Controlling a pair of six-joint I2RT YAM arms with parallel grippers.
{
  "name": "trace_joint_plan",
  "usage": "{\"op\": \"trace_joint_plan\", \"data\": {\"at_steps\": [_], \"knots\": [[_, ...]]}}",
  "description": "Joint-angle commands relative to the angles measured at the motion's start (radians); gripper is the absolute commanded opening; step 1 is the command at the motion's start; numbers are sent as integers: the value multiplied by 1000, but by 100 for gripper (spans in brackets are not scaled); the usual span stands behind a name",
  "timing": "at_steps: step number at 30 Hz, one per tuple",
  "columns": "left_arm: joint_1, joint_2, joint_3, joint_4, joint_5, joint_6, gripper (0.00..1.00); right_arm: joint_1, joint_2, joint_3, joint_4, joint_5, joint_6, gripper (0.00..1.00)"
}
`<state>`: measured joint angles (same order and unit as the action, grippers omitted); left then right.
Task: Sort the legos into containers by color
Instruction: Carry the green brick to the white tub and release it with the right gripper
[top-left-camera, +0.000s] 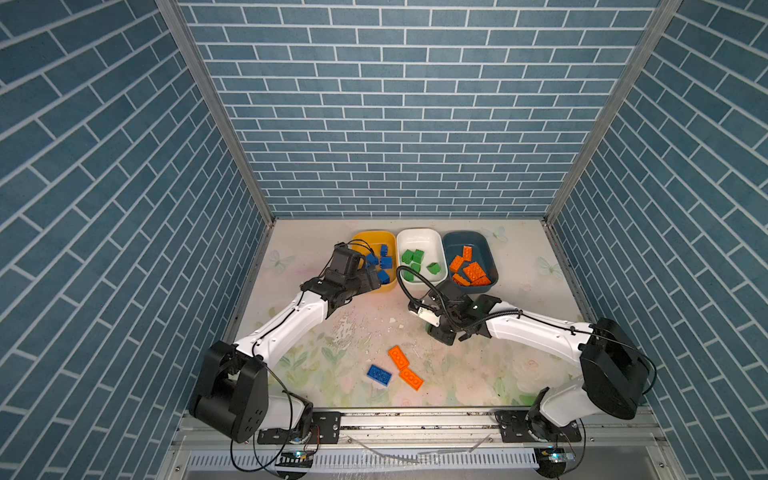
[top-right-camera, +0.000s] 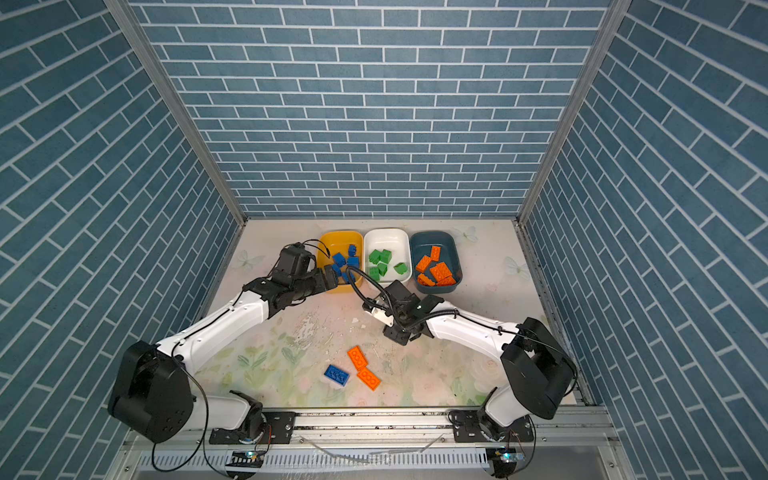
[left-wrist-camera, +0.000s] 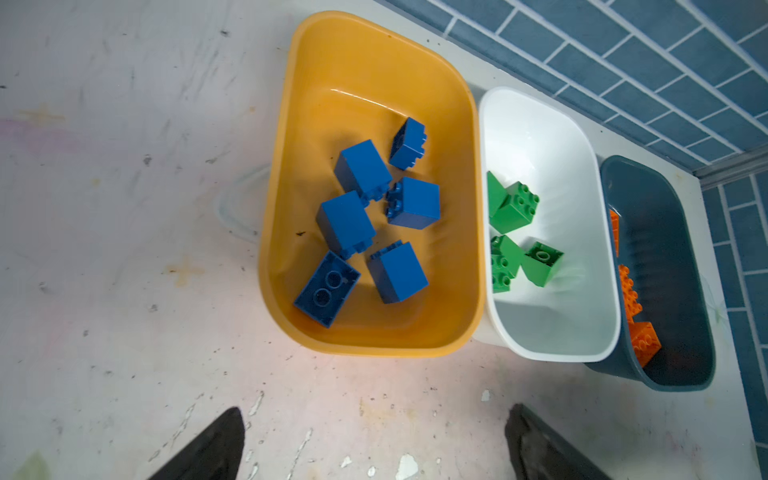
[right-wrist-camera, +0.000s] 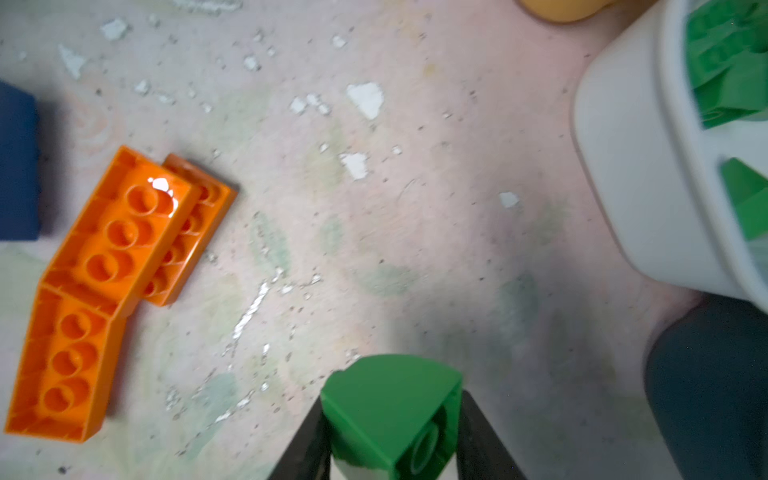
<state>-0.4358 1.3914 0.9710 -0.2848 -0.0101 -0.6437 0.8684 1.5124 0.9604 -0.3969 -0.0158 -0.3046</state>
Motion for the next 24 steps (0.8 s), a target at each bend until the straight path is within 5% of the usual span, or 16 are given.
{"op": "trace_joint_plan", "data": {"at_steps": [1,8,24], "knots": [[-7,19,29,-7,-14,-28,99,-47,1,64,159,-42,-28,30],[-7,35,55,-35,-37,-36,99,-139,105,175,319,-3,83,31],[-6,10,92,-115,-62,-39,99,-255,478,605,114,16,228,35]]}}
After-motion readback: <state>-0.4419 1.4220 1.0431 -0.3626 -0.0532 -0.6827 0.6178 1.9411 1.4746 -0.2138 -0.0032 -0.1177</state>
